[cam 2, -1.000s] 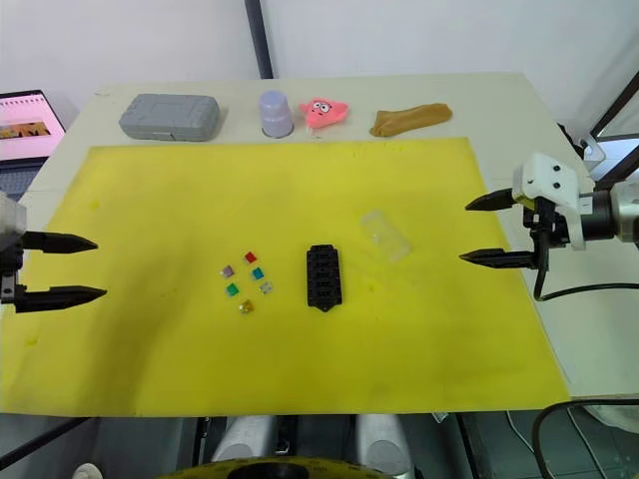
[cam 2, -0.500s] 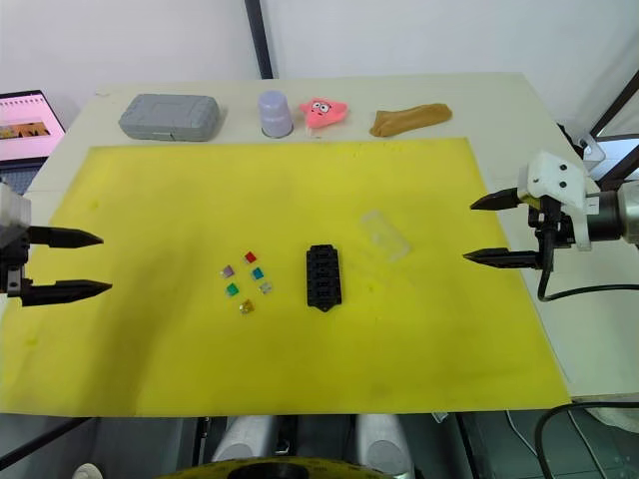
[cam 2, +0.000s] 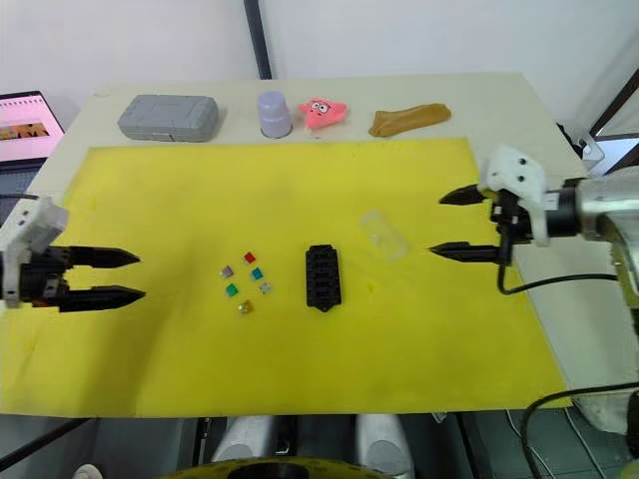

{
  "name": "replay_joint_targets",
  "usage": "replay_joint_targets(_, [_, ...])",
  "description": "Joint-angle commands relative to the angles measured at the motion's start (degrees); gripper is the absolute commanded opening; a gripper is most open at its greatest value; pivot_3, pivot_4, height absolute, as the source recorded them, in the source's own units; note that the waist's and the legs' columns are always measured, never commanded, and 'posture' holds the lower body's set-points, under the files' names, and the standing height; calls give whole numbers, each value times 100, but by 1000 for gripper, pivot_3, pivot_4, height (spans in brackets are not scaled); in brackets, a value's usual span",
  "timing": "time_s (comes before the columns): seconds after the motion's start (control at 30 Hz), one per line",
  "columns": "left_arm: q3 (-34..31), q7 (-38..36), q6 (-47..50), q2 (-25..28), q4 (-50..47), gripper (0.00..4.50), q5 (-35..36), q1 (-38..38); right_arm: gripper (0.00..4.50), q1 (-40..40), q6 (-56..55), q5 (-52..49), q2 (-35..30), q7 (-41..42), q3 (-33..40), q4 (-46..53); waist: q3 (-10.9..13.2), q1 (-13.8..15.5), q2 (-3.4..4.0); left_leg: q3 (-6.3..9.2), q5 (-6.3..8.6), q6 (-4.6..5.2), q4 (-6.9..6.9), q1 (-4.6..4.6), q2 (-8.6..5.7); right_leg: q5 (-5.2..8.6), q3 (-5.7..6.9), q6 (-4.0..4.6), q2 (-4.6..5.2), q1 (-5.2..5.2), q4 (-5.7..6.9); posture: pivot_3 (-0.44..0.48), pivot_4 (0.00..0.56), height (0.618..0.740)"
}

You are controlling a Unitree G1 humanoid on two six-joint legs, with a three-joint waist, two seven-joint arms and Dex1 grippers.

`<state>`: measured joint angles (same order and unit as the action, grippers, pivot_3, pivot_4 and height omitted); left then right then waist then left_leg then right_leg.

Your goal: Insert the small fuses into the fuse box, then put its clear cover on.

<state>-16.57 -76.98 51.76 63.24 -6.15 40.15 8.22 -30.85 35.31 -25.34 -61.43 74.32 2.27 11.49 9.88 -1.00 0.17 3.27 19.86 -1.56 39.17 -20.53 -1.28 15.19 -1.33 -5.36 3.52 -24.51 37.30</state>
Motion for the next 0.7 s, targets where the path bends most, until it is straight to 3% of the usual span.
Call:
replay_joint_targets(0.03, [216,387,998,-310,132,4456,499,300,4500,-520,729,-448,322,-278,-332,840,0,-5,0,0,0,0,0,1,0,0,0,0,-1,-2,2,0,150,740])
replay_joint_targets(0.37, [727,970,2299,-1102,1819,4456,565,1646,4500,-1611,1676,-312,1290,-1005,-1704,1638,-8,13,-18,11,-25,-44,7,-26,-12,-1,7,0,6,-23,4,0,150,740])
replay_joint_targets(0.47, [831,922,2423,-1150,1969,3593,558,1773,4500,-1774,1823,-322,1346,-1029,-1854,1721,-10,6,-21,14,-29,-51,12,-57,-14,-1,7,-1,7,-51,8,0,150,740])
replay_joint_targets(0.53, [968,928,2553,-1205,2064,2626,548,1869,4500,-1896,1904,-370,1407,-1026,-1914,1751,-10,0,-21,14,-30,-54,29,-90,-15,-2,7,0,10,-89,28,0,150,740])
replay_joint_targets(0.7, [1468,851,2597,-1406,2374,2626,415,2239,4500,-2156,1997,-361,1555,-992,-2026,1638,-10,3,-21,14,-30,-53,57,-92,-16,-1,7,0,9,-92,62,0,150,740])
